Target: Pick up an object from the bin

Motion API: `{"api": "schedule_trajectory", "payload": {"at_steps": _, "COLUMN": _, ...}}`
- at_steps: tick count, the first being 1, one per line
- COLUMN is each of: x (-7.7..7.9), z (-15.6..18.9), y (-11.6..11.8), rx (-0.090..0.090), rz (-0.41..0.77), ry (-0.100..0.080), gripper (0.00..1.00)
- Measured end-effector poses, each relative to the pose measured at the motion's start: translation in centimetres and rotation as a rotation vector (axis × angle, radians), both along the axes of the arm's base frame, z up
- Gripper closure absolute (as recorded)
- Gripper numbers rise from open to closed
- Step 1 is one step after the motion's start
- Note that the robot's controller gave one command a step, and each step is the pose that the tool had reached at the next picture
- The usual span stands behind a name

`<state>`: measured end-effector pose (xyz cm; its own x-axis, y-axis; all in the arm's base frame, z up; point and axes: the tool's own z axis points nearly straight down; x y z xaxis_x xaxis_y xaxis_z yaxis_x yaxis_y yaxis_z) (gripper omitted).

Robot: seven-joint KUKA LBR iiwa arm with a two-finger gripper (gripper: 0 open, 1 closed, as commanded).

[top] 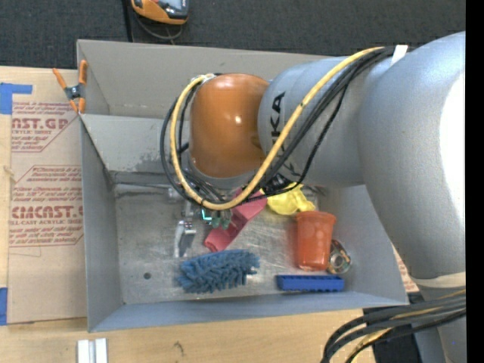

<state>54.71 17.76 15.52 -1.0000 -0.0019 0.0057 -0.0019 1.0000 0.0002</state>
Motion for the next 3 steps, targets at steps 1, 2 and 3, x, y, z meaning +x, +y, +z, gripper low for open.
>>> {"api": "schedule_trajectory", "payload": {"at_steps": 1, "x": 0.2, "z": 0.3, "y": 0.0, "rx": 0.001, "rz": -0.001, "ry": -0.006, "gripper": 0.0}}
{"api": "schedule_trajectory", "payload": {"at_steps": 2, "x": 0.2, "z": 0.3, "y": -0.1, "rx": 0.002, "rz": 0.0, "ry": -0.007, "gripper": 0.0}}
{"api": "schedule_trajectory", "payload": {"at_steps": 3, "x": -0.2, "z": -3.7, "y": -2.5, "rx": 0.003, "rz": 0.072, "ry": -0.015, "gripper": 0.0}}
